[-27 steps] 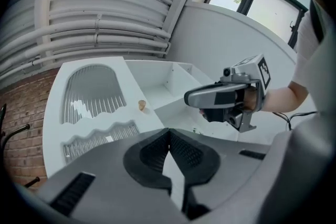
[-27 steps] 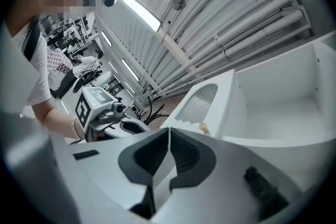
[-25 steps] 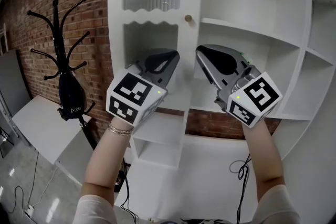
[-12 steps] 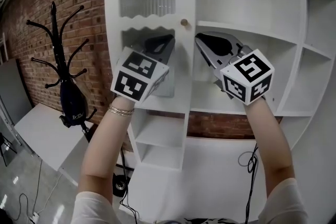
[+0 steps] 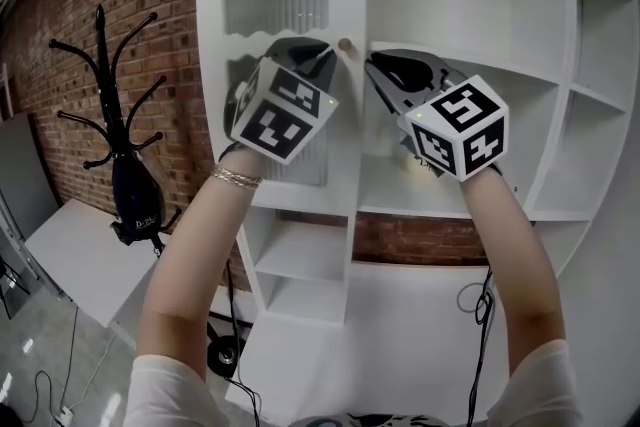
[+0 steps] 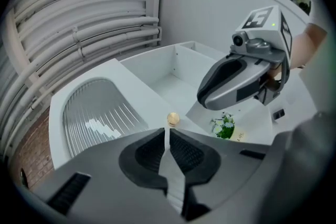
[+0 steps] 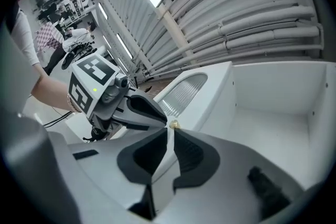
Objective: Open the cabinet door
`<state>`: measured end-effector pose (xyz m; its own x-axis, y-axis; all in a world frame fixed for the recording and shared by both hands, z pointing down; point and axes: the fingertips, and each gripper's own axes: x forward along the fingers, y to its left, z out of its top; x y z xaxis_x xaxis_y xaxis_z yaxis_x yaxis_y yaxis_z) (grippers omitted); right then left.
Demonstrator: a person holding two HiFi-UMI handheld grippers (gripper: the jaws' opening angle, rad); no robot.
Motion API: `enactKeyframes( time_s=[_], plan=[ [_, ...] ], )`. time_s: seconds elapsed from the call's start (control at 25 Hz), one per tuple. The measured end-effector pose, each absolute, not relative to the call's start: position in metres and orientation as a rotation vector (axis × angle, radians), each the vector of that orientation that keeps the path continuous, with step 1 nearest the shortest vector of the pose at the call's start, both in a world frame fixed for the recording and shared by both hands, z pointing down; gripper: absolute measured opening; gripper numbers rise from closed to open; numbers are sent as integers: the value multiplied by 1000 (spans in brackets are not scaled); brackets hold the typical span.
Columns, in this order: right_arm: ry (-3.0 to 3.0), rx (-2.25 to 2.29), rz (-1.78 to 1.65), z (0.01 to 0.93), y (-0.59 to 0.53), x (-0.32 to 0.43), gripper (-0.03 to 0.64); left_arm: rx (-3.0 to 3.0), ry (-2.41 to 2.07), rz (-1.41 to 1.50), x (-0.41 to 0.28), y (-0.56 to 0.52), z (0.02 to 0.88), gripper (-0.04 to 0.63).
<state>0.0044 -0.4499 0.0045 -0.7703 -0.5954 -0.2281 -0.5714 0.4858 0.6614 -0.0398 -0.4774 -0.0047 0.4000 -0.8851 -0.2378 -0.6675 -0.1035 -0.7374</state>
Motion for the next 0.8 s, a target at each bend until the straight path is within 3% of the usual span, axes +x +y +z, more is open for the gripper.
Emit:
enactKeyframes(
  time_s=[0.08, 0.2, 0.6, 0.8],
  plan=[
    [-2659, 1053, -1199, 5, -446, 4, 31, -1834, 1320, -369, -36, -478, -7, 23],
    [-2646, 1060, -1224, 3, -441, 7, 31, -1809, 1293, -442, -26, -479, -7, 132],
    [-2669, 1045, -1250, 1, -422, 12, 31, -1704, 1325, -557, -10, -493, -17, 106],
    [-2715, 999, -1209, 7, -414, 10, 31, -1672, 1339, -482, -9, -495, -18, 100]
  ],
)
